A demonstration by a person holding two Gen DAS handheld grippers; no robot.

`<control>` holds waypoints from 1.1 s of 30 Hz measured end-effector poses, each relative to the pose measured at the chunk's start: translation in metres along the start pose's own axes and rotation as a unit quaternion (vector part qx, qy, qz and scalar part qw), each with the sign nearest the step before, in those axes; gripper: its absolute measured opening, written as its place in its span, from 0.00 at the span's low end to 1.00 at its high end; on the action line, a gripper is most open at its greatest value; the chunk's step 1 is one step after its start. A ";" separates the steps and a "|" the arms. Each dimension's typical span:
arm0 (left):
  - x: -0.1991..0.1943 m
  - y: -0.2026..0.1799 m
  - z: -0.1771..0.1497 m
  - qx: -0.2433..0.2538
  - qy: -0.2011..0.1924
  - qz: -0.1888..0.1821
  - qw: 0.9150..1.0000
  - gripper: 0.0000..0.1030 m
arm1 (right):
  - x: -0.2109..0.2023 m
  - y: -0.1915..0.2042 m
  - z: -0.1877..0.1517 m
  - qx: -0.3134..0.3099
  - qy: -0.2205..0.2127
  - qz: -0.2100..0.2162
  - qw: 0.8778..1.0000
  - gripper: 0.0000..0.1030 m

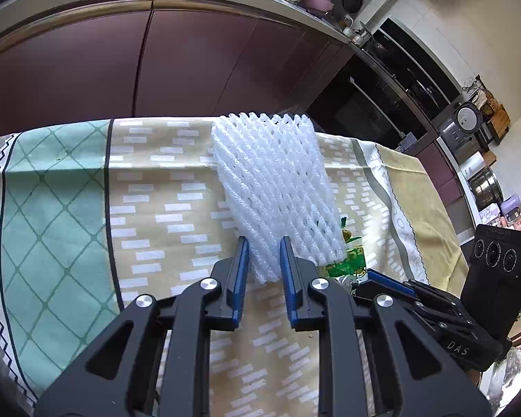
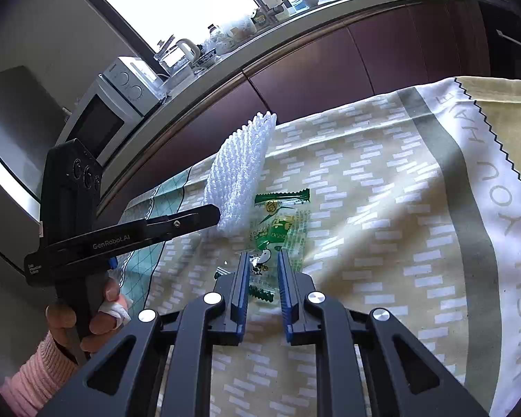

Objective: Collect trash
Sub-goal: 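Grasp the white foam net with the left tool while the right tool grasps the green wrapper, then lift the foam net and green wrapper and carry them to the teal bin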

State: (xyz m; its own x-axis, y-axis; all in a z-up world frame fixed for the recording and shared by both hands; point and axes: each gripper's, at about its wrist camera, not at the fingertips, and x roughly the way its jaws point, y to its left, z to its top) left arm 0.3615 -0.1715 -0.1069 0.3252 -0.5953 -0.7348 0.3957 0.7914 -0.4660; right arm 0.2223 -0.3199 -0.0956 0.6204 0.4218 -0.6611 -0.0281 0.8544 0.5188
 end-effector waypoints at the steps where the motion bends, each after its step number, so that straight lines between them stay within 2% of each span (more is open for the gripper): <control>1: -0.001 -0.001 -0.001 0.000 -0.002 -0.002 1.000 0.15 | -0.001 0.000 0.000 -0.002 -0.001 -0.001 1.000 0.14; 7: -0.018 -0.004 -0.006 0.004 -0.019 -0.006 1.000 0.13 | -0.010 0.003 -0.002 0.000 -0.013 0.009 1.000 0.10; 16: -0.086 -0.006 -0.030 0.033 -0.065 -0.013 0.997 0.13 | -0.043 0.022 -0.016 -0.013 -0.041 0.030 0.999 0.10; 25: -0.159 0.002 -0.086 0.050 -0.091 -0.003 0.995 0.12 | -0.068 0.056 -0.048 -0.036 -0.053 0.061 0.996 0.10; 33: -0.220 0.038 -0.149 0.034 -0.107 0.017 0.994 0.13 | -0.073 0.093 -0.075 -0.062 -0.043 0.088 0.993 0.10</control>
State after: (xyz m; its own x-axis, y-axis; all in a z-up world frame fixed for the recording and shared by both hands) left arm 0.1772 0.0104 -0.0366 0.5115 -0.5897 -0.6250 0.4353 0.8050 -0.4032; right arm 0.1154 -0.2481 -0.0399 0.6621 0.5450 -0.5143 -0.2348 0.8026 0.5483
